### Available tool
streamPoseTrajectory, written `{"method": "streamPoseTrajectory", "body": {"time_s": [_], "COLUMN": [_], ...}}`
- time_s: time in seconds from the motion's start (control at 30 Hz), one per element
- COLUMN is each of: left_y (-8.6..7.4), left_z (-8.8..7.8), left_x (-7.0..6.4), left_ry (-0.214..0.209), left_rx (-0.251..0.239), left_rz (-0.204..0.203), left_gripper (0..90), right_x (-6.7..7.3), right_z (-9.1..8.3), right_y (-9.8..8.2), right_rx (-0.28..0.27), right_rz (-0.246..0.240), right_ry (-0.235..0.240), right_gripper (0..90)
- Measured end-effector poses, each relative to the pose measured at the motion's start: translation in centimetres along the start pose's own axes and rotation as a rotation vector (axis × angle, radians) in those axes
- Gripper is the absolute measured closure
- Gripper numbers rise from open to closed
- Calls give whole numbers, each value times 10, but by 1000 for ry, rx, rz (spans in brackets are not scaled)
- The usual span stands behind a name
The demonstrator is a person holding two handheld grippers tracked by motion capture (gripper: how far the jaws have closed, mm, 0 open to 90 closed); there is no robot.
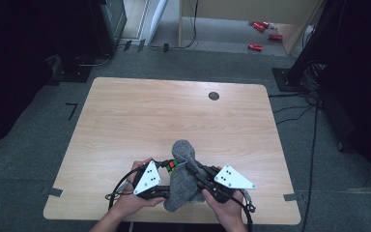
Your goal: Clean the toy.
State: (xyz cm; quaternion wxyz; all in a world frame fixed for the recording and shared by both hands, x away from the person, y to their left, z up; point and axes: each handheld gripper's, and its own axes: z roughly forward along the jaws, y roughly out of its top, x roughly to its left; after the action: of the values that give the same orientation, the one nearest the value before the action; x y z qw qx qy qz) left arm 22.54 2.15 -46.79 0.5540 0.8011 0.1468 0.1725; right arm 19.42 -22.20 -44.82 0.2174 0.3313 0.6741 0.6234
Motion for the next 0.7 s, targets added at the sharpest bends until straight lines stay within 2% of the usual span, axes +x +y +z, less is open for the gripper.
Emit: {"method": "streamPoseTrajectory", "body": {"time_s": [0.1, 0.2, 0.3, 0.33, 0.4, 0.43, 0.6, 0.67, 0.7], "left_y": [1, 0, 0, 0, 2, 2, 2, 1, 1], "left_z": [1, 3, 4, 3, 1, 0, -1, 0, 0], "left_x": [0, -2, -4, -4, -4, -4, -3, -3, -3], "left_ry": [6, 4, 8, 5, 1, 0, -6, -7, -6], "left_rx": [9, 20, 22, 13, -3, -9, -16, -14, -9], "left_rz": [1, 10, 24, 23, 25, 29, 27, 21, 20], "left_gripper": [346, 346, 347, 347, 347, 348, 347, 347, 347], "right_x": [-11, -11, 1, 5, 8, 6, -13, -13, -10], "right_z": [0, 0, 1, 1, 0, 0, 0, -1, -1], "right_y": [-4, -6, 0, 2, 6, 6, -4, -4, -2], "right_rx": [43, 47, 15, 7, 3, 1, 45, 50, 42], "right_rz": [16, 27, 25, 18, 1, 9, 51, 47, 42], "right_ry": [-69, -57, 10, 20, 4, 1, -69, -74, -61], "right_gripper": [788, 785, 779, 778, 775, 773, 769, 768, 767]}}
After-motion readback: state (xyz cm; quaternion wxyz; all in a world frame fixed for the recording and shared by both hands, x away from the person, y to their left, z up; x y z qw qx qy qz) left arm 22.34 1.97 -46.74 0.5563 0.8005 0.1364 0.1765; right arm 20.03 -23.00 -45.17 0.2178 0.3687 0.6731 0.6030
